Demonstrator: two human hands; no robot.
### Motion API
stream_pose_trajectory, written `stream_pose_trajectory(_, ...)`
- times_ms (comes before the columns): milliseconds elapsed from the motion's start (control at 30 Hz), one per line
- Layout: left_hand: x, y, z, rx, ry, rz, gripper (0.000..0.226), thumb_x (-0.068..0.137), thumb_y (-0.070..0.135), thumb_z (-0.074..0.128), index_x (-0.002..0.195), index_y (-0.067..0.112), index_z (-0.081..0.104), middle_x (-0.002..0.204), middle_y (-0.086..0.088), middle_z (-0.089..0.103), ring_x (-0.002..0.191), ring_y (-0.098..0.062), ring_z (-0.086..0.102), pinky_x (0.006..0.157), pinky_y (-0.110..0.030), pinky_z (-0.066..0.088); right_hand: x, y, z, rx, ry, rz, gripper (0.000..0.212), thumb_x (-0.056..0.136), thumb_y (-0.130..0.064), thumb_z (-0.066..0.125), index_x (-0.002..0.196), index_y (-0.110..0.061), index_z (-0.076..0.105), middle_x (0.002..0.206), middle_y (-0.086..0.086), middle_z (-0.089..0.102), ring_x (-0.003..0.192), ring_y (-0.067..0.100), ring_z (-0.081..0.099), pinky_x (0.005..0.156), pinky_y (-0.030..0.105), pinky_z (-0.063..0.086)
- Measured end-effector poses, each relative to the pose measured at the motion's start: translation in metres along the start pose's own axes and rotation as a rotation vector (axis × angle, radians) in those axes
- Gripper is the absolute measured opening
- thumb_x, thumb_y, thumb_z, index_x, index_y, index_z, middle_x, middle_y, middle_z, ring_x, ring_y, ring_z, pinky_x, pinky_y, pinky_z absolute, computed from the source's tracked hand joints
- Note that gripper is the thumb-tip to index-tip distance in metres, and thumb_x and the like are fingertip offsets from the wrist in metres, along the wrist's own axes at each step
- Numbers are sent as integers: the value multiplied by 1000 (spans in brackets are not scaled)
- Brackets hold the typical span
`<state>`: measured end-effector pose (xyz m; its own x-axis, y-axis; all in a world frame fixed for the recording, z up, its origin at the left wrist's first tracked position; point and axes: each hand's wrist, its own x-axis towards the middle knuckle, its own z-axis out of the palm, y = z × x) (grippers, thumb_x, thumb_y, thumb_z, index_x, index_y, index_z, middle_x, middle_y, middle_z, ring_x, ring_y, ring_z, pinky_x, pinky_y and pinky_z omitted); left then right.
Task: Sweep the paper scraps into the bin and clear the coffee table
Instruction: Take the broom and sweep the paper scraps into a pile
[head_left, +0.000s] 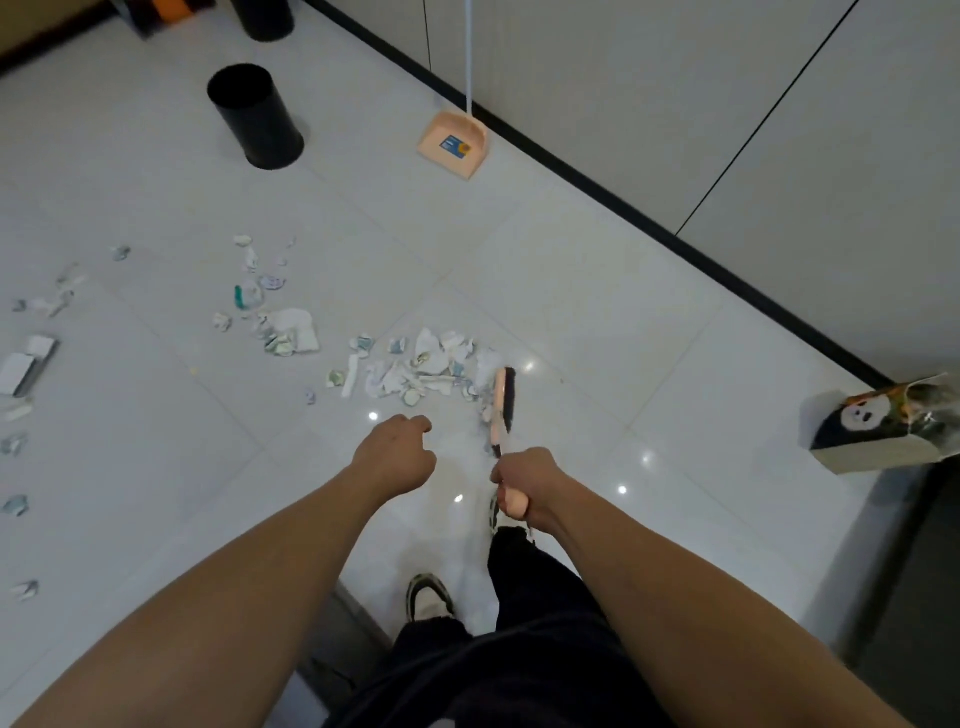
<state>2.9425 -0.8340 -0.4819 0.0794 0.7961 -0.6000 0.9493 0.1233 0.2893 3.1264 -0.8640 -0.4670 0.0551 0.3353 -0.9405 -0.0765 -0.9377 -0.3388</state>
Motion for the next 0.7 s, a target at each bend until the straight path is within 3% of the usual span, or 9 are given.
stream_pose_trajectory(100, 17, 22, -14, 10, 12, -12, 51, 88, 24, 50, 139, 21, 46, 134, -7, 50, 123, -26, 46, 93, -34, 41, -1, -40, -21, 52, -58, -49, 14, 89, 10, 52, 83, -2, 50, 63, 8, 39, 37, 15, 35, 34, 17, 28)
stream_pose_trajectory(267, 41, 68, -28, 18, 31, 30, 52, 88, 24, 51, 139, 21, 46, 134, -7, 50, 122, -25, 47, 94, -36, 44, 5, -74, -46, -8, -54, -66, 14, 92, 4, 55, 79, -1, 54, 63, 8, 41, 43, 15, 35, 36, 15, 30)
stream_pose_trajectory(400, 55, 87, -34, 42, 14, 56, 52, 89, 25, 50, 141, 21, 45, 137, -6, 48, 126, -25, 44, 99, -38, 42, 15, -78, -62, -163, 96, -176, 15, 84, 6, 49, 73, -4, 45, 62, 9, 44, 37, 19, 44, 41, 20, 36)
stream_pose_trajectory(533, 66, 86, -37, 43, -13, 43, 52, 89, 25, 50, 141, 20, 44, 137, -7, 48, 125, -25, 45, 99, -38, 42, 30, -83, -89, -299, 237, -160, 20, 81, 3, 48, 64, -7, 44, 34, 5, 46, 40, 22, 52, 46, 23, 38)
stream_pose_trajectory(633, 73, 75, -40, 35, -18, 21, 51, 90, 26, 50, 140, 20, 45, 137, -8, 48, 126, -26, 44, 98, -36, 42, 44, -94, -93, -156, 268, -152, 28, 86, -4, 55, 63, -12, 42, 55, 5, 48, 47, 16, 44, 48, 19, 36)
stream_pose_trajectory(700, 76, 63, -44, 19, -19, 6, 50, 90, 26, 50, 139, 20, 45, 136, -8, 48, 126, -26, 44, 98, -35, 41, 53, -93, -83, -308, 235, -146, 29, 87, -4, 57, 65, -15, 41, 64, 1, 43, 54, 11, 38, 50, 16, 32)
